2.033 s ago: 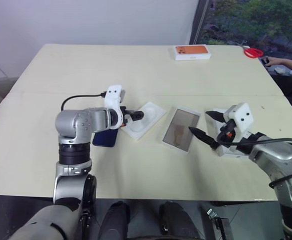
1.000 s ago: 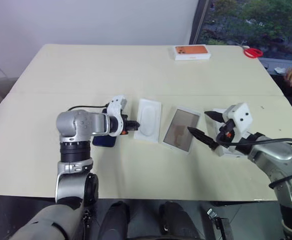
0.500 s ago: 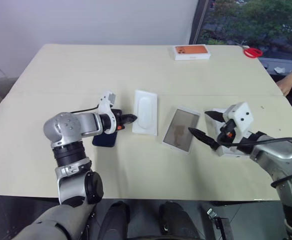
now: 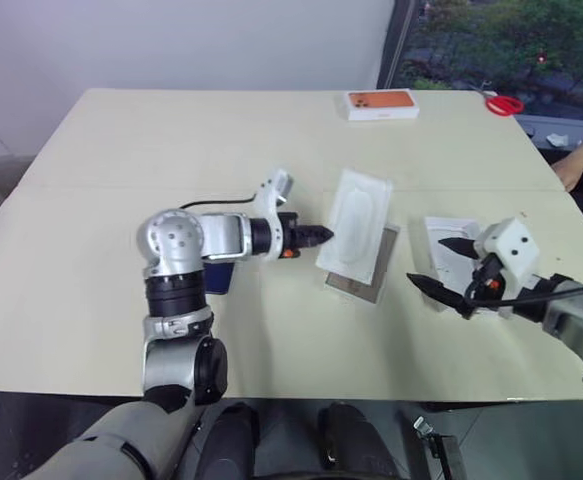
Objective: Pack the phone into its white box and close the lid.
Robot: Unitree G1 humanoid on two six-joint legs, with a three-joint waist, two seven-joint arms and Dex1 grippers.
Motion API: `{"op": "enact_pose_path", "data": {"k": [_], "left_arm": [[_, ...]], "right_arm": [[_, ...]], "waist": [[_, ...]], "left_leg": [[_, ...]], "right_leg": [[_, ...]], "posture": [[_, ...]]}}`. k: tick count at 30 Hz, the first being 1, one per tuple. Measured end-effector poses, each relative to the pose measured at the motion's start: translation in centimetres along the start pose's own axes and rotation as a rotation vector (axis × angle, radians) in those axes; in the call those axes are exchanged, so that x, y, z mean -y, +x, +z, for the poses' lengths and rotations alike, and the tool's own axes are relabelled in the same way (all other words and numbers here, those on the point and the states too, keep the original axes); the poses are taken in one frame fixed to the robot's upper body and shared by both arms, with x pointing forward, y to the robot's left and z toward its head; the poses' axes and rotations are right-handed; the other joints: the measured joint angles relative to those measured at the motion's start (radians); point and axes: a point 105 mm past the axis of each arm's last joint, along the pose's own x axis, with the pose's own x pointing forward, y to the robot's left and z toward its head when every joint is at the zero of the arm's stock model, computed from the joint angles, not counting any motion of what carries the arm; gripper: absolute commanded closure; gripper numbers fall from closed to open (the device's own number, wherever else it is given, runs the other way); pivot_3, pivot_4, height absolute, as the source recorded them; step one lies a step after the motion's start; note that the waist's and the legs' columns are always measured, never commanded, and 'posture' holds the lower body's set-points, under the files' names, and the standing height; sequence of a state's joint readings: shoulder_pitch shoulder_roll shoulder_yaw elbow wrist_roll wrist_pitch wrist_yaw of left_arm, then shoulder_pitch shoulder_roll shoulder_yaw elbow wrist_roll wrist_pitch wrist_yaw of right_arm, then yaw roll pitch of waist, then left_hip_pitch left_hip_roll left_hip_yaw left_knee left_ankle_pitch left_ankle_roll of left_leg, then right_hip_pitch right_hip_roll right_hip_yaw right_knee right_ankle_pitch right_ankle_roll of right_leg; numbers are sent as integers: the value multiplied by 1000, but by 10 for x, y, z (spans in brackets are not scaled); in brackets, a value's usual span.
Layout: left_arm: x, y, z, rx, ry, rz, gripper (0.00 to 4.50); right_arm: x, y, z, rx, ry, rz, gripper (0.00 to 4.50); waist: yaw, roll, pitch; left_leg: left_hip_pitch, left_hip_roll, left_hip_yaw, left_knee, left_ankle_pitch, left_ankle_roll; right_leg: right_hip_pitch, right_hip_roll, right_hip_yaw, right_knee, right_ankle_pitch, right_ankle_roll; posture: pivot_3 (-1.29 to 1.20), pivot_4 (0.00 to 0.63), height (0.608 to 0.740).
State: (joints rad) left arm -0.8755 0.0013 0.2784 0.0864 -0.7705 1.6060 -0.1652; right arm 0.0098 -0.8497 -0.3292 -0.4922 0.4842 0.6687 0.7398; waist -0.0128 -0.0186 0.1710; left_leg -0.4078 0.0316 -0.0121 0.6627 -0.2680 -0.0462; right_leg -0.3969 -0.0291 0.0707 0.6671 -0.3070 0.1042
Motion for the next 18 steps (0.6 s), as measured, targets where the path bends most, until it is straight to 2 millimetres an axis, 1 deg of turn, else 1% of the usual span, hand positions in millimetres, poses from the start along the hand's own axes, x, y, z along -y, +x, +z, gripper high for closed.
{"op": "enact_pose_path", "data": {"k": [3,7,13,18], "left_arm": [[1,11,-10,-72,13,11,4449],[0,19,-13,-110,-1,36,4449],[-2,26,-17,-126,-21,55,4449],[-5,27,-16,-119,-35,71,4449]], "right_arm": [[1,-2,-2,-6,3,-4,0],[1,-3,-5,-16,5,-13,0],[0,-3,-5,-13,4,-24,0],[0,-2,-5,-10,6,-35,0]], "waist": [[1,0,0],[0,0,0],[1,0,0],[1,0,0]], "left_leg": [[0,0,0,0,0,0],[0,0,0,0,0,0],[0,0,0,0,0,0],[0,0,0,0,0,0]], "right_leg": [[0,0,0,0,0,0],[0,0,0,0,0,0],[0,0,0,0,0,0],[0,0,0,0,0,0]], "posture": [[0,150,726],[0,150,726],[0,150,726],[0,150,726]]}}
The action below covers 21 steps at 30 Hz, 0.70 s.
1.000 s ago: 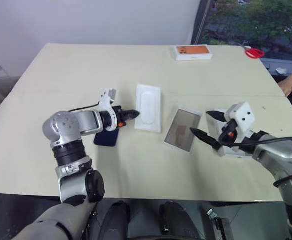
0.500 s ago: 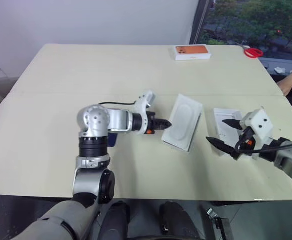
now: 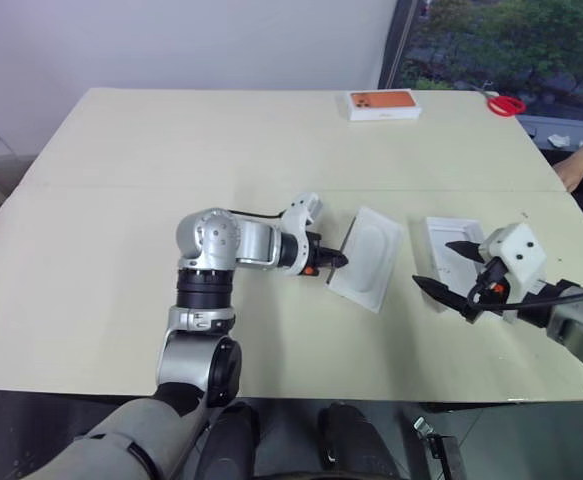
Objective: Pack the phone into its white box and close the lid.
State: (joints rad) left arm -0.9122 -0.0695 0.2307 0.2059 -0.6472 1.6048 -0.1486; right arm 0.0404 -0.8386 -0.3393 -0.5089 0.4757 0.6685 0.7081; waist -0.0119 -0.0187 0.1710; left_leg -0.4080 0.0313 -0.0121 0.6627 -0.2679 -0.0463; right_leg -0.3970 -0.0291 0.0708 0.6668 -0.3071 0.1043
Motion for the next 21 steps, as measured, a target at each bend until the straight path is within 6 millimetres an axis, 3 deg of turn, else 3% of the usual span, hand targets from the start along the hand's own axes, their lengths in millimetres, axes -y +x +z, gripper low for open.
{"op": "enact_pose_path", "data": {"k": [8,11,18,21], "left_arm": [[-6,2,2,5,-33,8,4449],[-5,3,3,1,-29,9,3621],[-5,2,6,13,-22,4,113],[-5,1,8,19,-19,-3,43]], "right_arm": [[0,1,1,7,2,-9,0],[-2,3,2,16,7,-4,0],[-6,6,0,24,20,4,0],[-8,7,2,27,14,10,0]], "waist": [[0,0,0],[0,0,0],[0,0,0],[0,0,0]], "left_leg": [[0,0,0,0,0,0],[0,0,0,0,0,0],[0,0,0,0,0,0],[0,0,0,0,0,0]], "right_leg": [[0,0,0,0,0,0],[0,0,0,0,0,0],[0,0,0,0,0,0],[0,0,0,0,0,0]], "posture": [[0,150,726],[0,150,726],[0,150,726],[0,150,726]]}}
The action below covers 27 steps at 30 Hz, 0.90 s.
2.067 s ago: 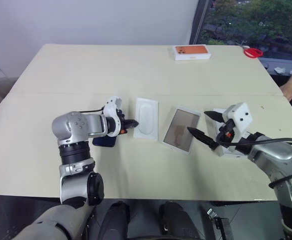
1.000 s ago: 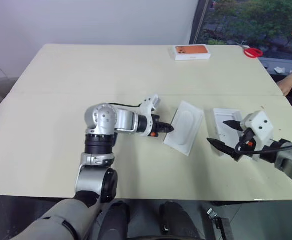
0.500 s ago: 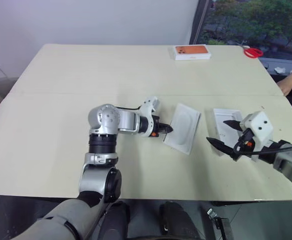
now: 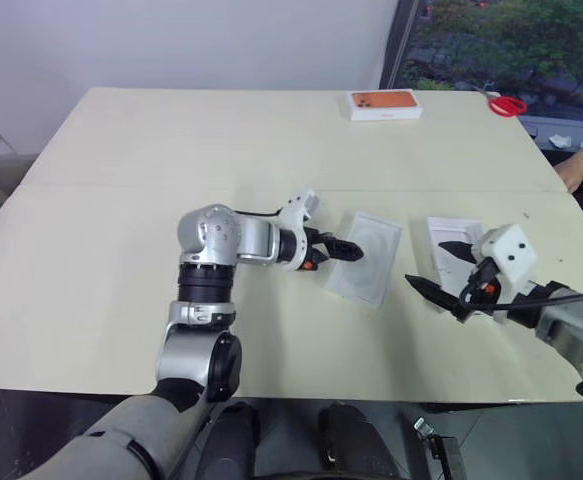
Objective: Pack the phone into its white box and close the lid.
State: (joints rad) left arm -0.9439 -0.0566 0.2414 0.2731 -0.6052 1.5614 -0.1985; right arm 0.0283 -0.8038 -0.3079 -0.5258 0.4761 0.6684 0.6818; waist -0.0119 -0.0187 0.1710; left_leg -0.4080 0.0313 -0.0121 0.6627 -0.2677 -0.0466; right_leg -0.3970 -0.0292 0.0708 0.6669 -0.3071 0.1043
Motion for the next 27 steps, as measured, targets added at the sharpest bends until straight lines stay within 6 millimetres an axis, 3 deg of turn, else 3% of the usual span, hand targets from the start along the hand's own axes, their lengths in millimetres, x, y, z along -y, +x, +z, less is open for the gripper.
{"op": "enact_pose_path", "data": {"k": [5,8,11,15,18,22,27], "left_arm": [[-5,-7,5,24,-2,4,43],[-13,-21,21,110,65,43,0],[-21,-50,40,271,286,125,0],[-43,-72,27,364,563,218,0],[-50,-84,4,376,741,186,0],[-46,-99,-21,352,886,72,0],[-45,-108,-46,278,952,-22,0]], "right_arm": [[-5,6,8,19,-21,21,0],[-13,17,16,27,-40,53,831],[-21,34,21,15,-45,73,2364],[-23,54,27,-16,-53,59,4455],[-12,68,23,-76,-41,-14,4455],[-16,82,11,-173,-95,0,4455],[-11,91,5,-221,-100,4,4455]], "waist": [[-3,0,0],[-7,0,0],[-8,1,-1],[-3,2,0],[3,1,0],[9,1,0],[1,2,0]], "left_leg": [[0,0,0,0,0,0],[0,0,0,-1,1,-2],[1,1,1,-2,4,-6],[1,1,2,-3,4,-7],[0,1,2,-2,2,-4],[-1,0,3,-1,1,-2],[-1,1,2,-1,1,-1]], "right_leg": [[0,0,0,0,0,0],[-1,1,0,1,0,0],[-1,0,1,0,0,0],[-2,-1,1,0,0,-1],[-2,-2,1,0,0,-1],[-2,-3,1,-1,0,-1],[-2,-2,1,-1,0,-1]], "posture": [[0,150,726],[0,150,726],[0,150,726],[0,150,726],[0,150,726],[0,150,726],[0,150,726]]}}
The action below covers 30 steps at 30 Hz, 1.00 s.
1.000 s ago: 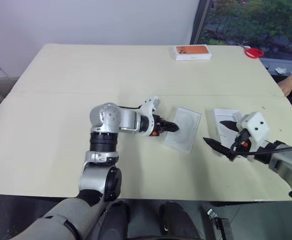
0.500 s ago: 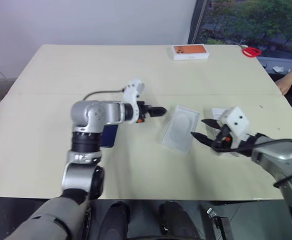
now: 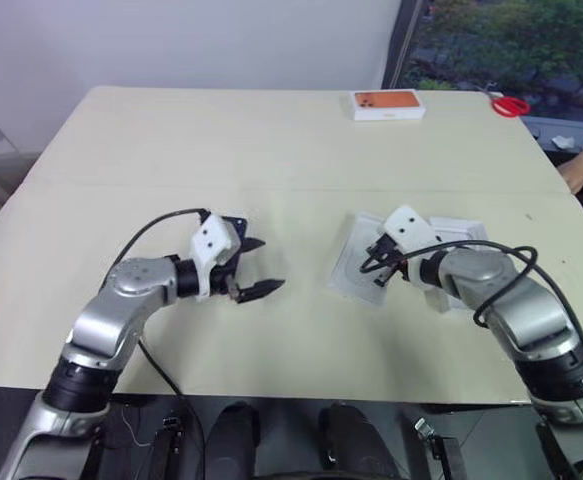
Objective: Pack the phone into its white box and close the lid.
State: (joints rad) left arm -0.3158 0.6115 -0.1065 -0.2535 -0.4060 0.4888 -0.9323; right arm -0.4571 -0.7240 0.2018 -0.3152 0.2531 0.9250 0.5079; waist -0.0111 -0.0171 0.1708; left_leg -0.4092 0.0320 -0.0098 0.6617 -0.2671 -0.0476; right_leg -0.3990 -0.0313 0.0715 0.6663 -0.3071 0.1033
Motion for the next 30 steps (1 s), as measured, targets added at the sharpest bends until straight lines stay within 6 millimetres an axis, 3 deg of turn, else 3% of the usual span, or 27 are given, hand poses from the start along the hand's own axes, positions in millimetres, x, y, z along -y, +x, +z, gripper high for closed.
{"op": "enact_pose_path", "data": {"k": [10,25,30], "left_arm": [[20,-10,3,8,-2,-117,0],[21,-11,-5,-6,-25,-97,0],[19,-14,-5,-4,-36,-69,0]], "right_arm": [[-1,15,-11,-80,-17,39,4455],[-4,25,-6,-54,-33,53,4455],[-27,21,0,-7,-101,184,4455]], "waist": [[-6,0,0],[-8,0,0],[-8,0,0]], "left_leg": [[0,1,0,0,-1,1],[1,1,0,0,-1,1],[1,1,0,0,-1,2]], "right_leg": [[0,1,0,0,0,0],[0,2,0,1,0,0],[0,2,0,1,0,0]], "posture": [[0,150,726],[0,150,726],[0,150,726]]}}
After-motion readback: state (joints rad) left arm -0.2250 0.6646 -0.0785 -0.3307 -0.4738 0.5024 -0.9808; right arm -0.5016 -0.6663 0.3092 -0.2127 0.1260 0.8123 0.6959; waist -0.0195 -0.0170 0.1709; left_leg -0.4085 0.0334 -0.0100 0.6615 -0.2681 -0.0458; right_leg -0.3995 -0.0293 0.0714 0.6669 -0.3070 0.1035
